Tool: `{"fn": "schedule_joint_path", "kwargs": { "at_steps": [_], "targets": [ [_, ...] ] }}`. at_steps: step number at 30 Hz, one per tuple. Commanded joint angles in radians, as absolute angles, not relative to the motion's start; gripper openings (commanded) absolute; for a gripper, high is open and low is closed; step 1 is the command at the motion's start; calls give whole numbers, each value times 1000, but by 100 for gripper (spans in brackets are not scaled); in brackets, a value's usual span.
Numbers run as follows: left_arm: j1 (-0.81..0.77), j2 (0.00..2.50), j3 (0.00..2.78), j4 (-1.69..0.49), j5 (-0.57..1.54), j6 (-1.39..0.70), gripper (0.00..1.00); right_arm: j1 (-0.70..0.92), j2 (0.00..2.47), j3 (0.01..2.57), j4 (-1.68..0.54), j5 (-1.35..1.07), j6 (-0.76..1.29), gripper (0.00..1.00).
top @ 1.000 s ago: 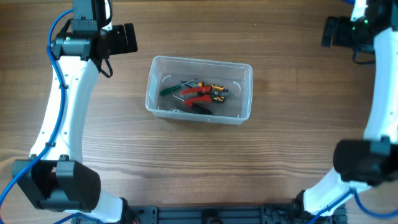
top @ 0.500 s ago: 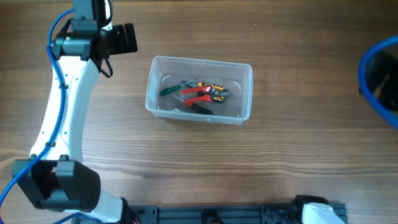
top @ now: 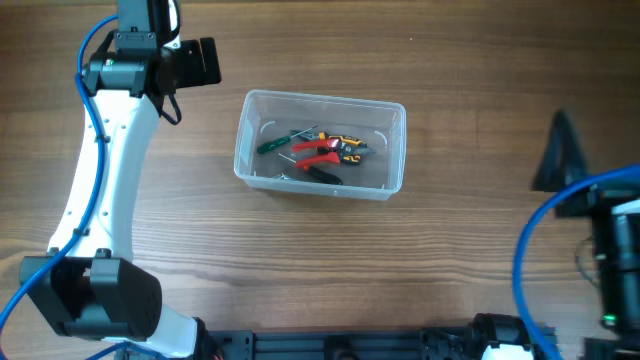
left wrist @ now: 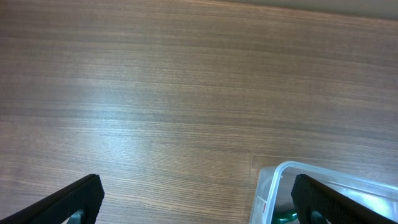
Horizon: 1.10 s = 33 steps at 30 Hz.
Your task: Pack container
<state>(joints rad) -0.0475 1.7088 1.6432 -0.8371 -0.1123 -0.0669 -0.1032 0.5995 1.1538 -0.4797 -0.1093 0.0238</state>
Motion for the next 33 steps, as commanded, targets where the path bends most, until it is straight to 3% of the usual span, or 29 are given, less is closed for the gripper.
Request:
{"fn": "schedule_joint_path", "kwargs": {
  "at_steps": [1,5,15,22,33],
  "targets": [
    [-48,1691,1652,-838,-121,-87,100,-97,463,910,-350,-159,87,100],
    [-48,1691,1652,-838,-121,-87,100,-97,295,642,-228,-186,112,100],
    [-48,1691,1652,-838,-121,-87,100,-97,61,275,-73,-193,198,100],
    [-48,1691,1652,-838,-121,-87,100,-96,2,107,56,-194,323,100],
    [-48,1691,1652,-838,-121,-87,100,-25,2,38,101,-193,221,100]
  ]
}}
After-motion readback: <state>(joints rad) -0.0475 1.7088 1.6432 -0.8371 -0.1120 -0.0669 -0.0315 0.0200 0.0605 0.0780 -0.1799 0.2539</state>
